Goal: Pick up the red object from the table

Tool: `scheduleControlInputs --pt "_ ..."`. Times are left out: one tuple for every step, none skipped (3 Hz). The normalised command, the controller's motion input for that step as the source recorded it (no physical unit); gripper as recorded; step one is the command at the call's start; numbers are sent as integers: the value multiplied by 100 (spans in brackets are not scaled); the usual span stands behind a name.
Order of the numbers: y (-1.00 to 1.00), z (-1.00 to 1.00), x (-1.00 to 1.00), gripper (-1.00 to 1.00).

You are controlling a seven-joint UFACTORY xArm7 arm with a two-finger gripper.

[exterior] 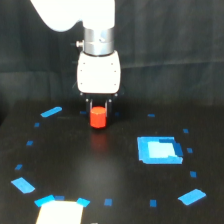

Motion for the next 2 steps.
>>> scheduleControlInputs --pt "-100 100 -16 -20" --pt "-50 100 -7 -46"
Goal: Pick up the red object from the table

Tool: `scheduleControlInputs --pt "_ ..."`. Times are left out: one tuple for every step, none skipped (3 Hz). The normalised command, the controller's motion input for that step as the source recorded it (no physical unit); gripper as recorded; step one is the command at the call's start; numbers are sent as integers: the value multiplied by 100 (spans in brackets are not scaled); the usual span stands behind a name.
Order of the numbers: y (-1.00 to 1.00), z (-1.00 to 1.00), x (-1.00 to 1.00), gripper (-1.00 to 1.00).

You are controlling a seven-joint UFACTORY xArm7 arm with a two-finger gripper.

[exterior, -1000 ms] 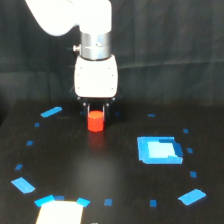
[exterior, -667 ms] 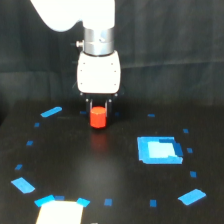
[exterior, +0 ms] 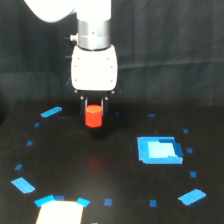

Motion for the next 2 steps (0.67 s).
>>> scheduleControlInputs --pt "-89 100 -67 -100" --pt "-100 100 1 -100"
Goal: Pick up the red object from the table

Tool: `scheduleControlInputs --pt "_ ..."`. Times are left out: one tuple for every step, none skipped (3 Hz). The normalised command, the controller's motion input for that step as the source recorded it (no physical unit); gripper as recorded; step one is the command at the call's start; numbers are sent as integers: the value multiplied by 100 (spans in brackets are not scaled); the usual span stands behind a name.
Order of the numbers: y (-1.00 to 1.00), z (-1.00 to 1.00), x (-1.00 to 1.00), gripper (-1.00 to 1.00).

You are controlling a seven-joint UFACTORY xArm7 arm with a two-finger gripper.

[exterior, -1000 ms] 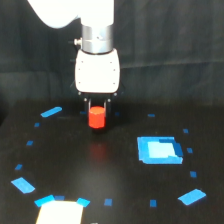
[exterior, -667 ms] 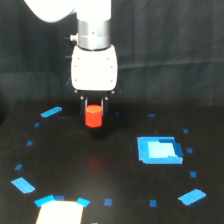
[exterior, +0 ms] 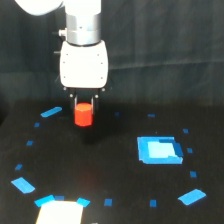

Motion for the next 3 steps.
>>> scheduleControlInputs --pt "-100 91 -17 -78" --pt "-72 94 -20 -92" --pt "-87 -100 23 -100"
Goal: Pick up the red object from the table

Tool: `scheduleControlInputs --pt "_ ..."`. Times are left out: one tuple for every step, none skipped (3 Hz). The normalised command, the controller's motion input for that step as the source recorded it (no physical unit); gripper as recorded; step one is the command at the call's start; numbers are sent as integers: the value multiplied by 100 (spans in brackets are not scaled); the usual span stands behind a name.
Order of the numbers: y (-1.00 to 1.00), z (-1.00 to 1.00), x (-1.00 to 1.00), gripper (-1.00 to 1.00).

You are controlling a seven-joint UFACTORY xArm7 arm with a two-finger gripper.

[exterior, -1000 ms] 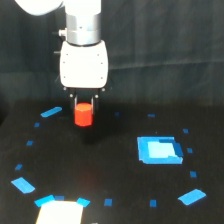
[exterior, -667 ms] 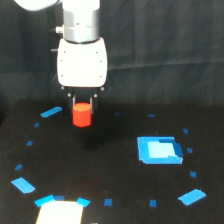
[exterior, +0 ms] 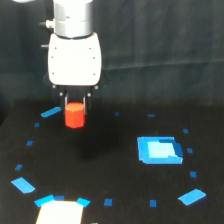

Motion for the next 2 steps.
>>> scheduleControlInputs --pt "-31 -93 -4 -100" --pt "-7 -6 -39 -93"
